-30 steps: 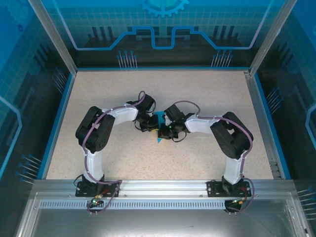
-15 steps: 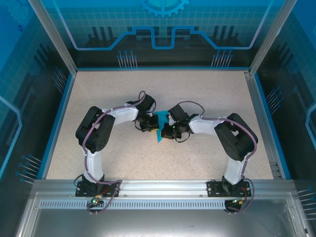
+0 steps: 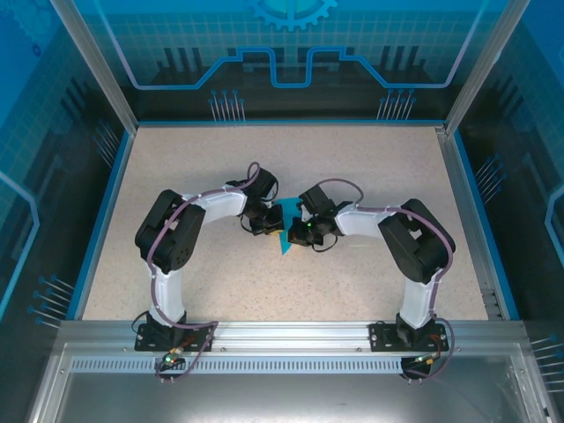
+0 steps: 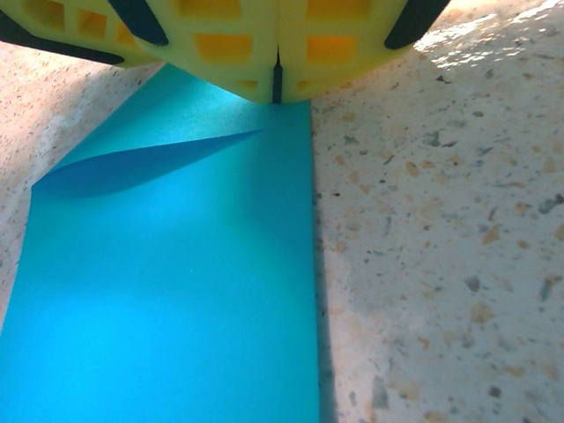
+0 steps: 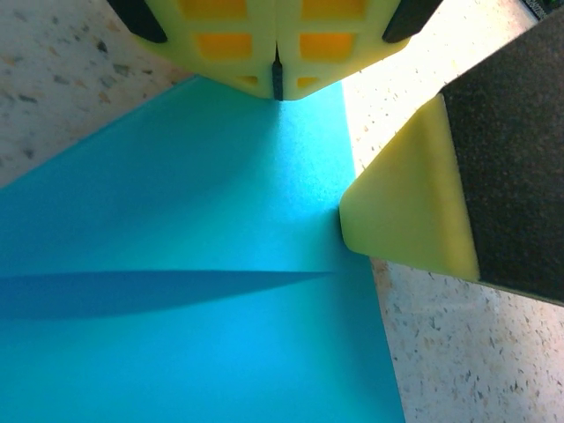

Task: Fold a paper plane with a square sheet of paper (pick it up from the middle)
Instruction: Third fold the triangle at the center of the table.

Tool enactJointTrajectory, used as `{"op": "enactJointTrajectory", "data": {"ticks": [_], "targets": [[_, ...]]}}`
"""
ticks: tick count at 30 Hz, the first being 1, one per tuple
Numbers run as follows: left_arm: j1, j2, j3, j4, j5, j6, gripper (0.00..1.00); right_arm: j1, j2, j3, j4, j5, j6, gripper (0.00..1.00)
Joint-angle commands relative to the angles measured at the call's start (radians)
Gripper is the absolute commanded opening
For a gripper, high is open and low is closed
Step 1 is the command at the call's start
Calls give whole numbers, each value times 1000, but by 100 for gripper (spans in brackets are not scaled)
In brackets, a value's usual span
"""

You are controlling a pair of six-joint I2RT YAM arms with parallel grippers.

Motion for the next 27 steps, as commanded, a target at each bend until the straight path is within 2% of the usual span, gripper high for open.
{"op": "enactJointTrajectory", "data": {"ticks": [1, 8, 18, 27], "targets": [[-6, 50, -27, -97, -95, 13, 1, -20, -40, 36, -57, 21, -9, 0], [-6, 52, -30, -94, -94, 10, 1, -45, 53, 31, -19, 7, 2, 0], [-6, 49, -28, -101, -97, 15, 1, -89, -29, 5, 10, -23, -6, 0], [-5, 42, -27, -101, -98, 14, 1, -152, 15, 14, -23, -1, -44, 0]]}}
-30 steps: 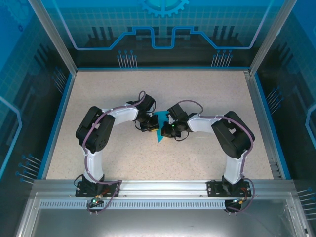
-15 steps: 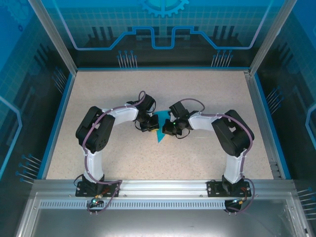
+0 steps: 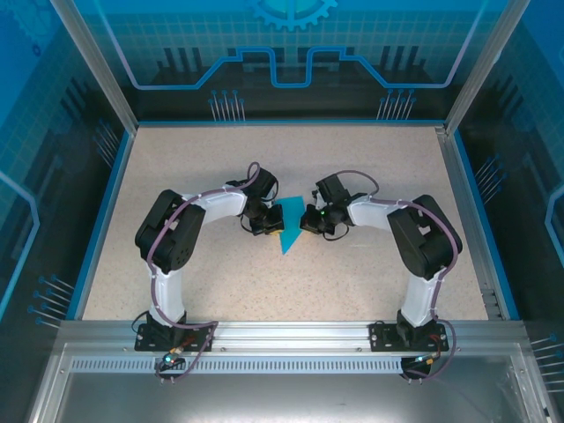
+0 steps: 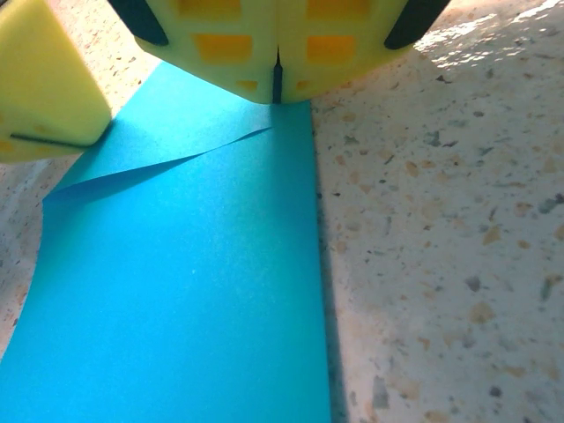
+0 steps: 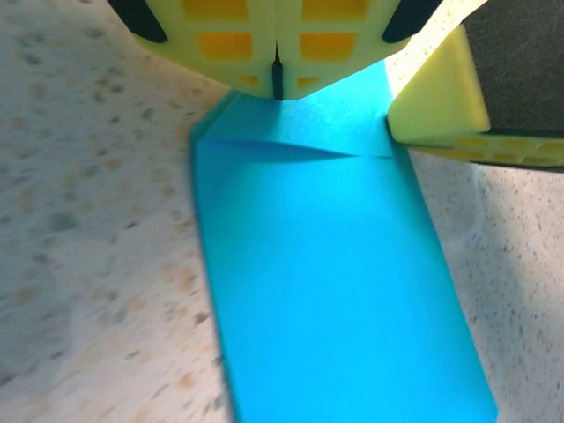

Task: Fold a paper plane with a square sheet of paper (pick it up from the middle)
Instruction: Third fold the triangle at the center of the table.

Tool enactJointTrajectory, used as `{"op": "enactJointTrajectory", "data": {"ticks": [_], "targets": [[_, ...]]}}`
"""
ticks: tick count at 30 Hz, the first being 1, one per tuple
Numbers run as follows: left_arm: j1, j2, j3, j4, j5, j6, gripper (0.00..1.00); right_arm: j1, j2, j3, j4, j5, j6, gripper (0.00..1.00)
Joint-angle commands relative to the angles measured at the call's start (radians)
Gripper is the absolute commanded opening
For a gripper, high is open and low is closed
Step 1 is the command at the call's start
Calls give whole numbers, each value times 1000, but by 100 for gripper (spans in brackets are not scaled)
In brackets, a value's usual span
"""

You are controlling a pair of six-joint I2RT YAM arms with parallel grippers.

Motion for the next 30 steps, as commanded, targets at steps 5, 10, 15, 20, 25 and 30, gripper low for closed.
{"op": "enactJointTrajectory", "data": {"ticks": [5, 10, 15, 20, 25, 30], "targets": [[-5, 42, -24, -103, -95, 14, 1, -26, 24, 14, -63, 34, -28, 0], [-6, 38, -21, -107, -95, 16, 1, -21, -56, 56, -80, 27, -56, 0], [-7, 38, -17, -108, -94, 16, 1, 14, -89, 75, -85, 8, -73, 1], [-7, 41, -16, -108, -95, 15, 1, 36, -17, 88, -69, -13, -58, 1], [-8, 41, -19, -110, -98, 16, 1, 33, 55, 120, -91, -8, -67, 1], [-9, 41, -19, -113, -101, 18, 1, -2, 80, 86, -76, 1, -64, 0]]}}
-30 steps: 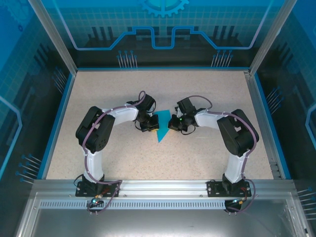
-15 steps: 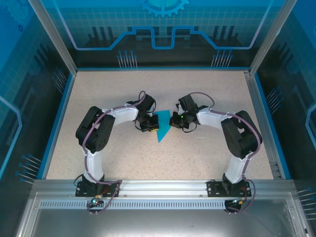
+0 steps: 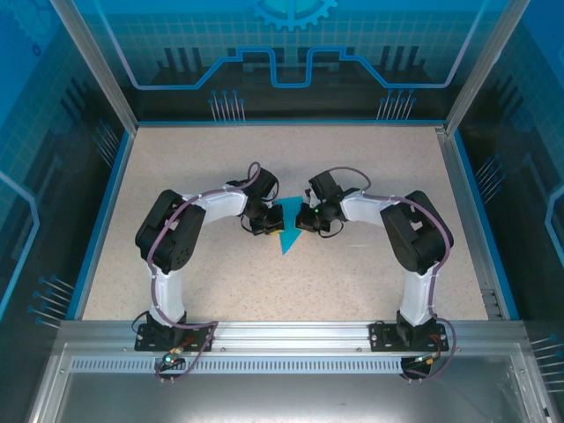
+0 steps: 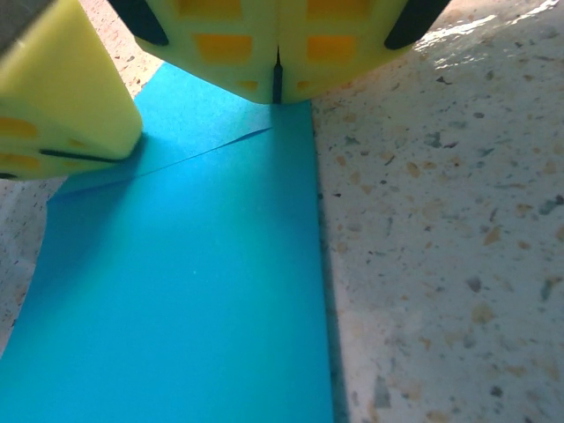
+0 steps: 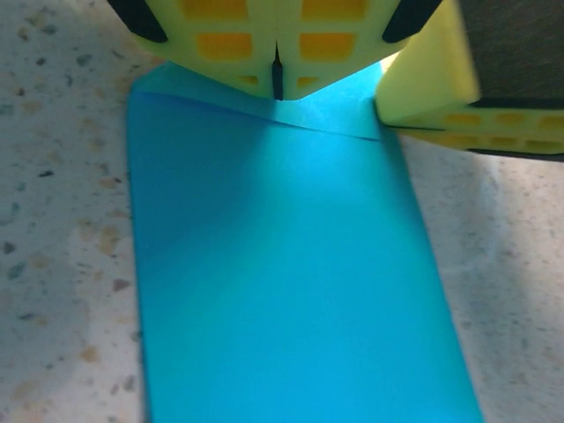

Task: Fold a paper plane with a square sheet of paper (pick it up from the middle)
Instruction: Third fold the triangle at the center of the table.

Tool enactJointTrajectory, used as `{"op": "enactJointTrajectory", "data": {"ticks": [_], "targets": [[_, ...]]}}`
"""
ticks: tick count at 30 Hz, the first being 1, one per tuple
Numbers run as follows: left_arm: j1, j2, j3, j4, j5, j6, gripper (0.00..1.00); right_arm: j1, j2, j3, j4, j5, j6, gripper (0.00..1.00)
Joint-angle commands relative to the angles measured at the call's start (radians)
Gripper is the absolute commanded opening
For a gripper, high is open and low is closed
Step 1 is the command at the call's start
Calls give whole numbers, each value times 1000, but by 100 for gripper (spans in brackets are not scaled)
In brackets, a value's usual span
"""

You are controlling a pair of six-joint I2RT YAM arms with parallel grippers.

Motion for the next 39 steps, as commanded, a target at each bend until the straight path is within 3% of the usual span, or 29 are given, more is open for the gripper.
{"op": "enactJointTrajectory", "data": {"ticks": [1, 12, 17, 24, 33, 39], "targets": [[-4, 41, -24, -108, -91, 18, 1, -37, 10, -24, 4, -6, -11, 0], [-4, 45, -22, -110, -94, 26, 0, -153, -106, -61, -11, 4, -67, 1], [-4, 44, -11, -110, -88, 25, 1, -93, -160, -51, -25, -19, -89, 1], [-5, 42, 5, -117, -87, 27, 0, 21, -97, -46, 20, -70, -43, 1], [-7, 2, 20, -86, -49, 17, 2, 38, -15, -71, 55, -50, -8, 0], [-6, -114, 18, -35, -1, -3, 11, 31, 5, -90, 60, -32, 13, 0]]}}
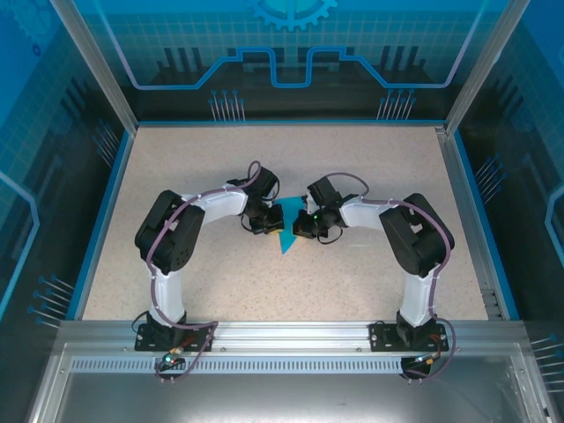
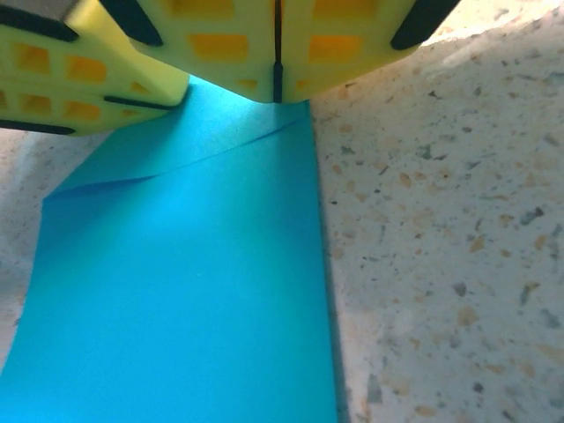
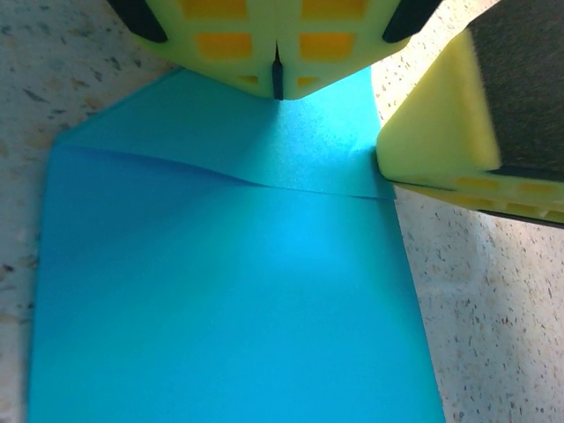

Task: Fold a paper plane with a square sheet of paper (pick it up from the middle)
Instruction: Third fold the triangle at the center of the table.

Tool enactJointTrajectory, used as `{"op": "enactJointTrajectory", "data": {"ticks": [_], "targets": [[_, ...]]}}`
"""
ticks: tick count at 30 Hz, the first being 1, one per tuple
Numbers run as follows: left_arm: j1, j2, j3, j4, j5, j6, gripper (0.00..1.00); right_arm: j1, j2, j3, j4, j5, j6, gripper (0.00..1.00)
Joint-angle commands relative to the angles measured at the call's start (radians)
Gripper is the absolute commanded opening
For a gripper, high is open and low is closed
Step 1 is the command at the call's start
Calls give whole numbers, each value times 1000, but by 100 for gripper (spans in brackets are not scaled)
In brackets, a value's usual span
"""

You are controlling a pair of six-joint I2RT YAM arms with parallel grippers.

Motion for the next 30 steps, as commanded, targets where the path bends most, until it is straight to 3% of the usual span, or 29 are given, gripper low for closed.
{"op": "enactJointTrajectory", "data": {"ticks": [1, 11, 30], "targets": [[-3, -120, -11, 2, 23, -8, 13, -2, 26, -27, 4, 22, 27, 0], [-40, -235, -253, 263, 223, -170, 13, -5, -1, -39, 13, 25, 64, 0], [-76, -132, -294, 303, 111, -178, 6, -11, 10, -38, 25, 4, 75, 0]]}}
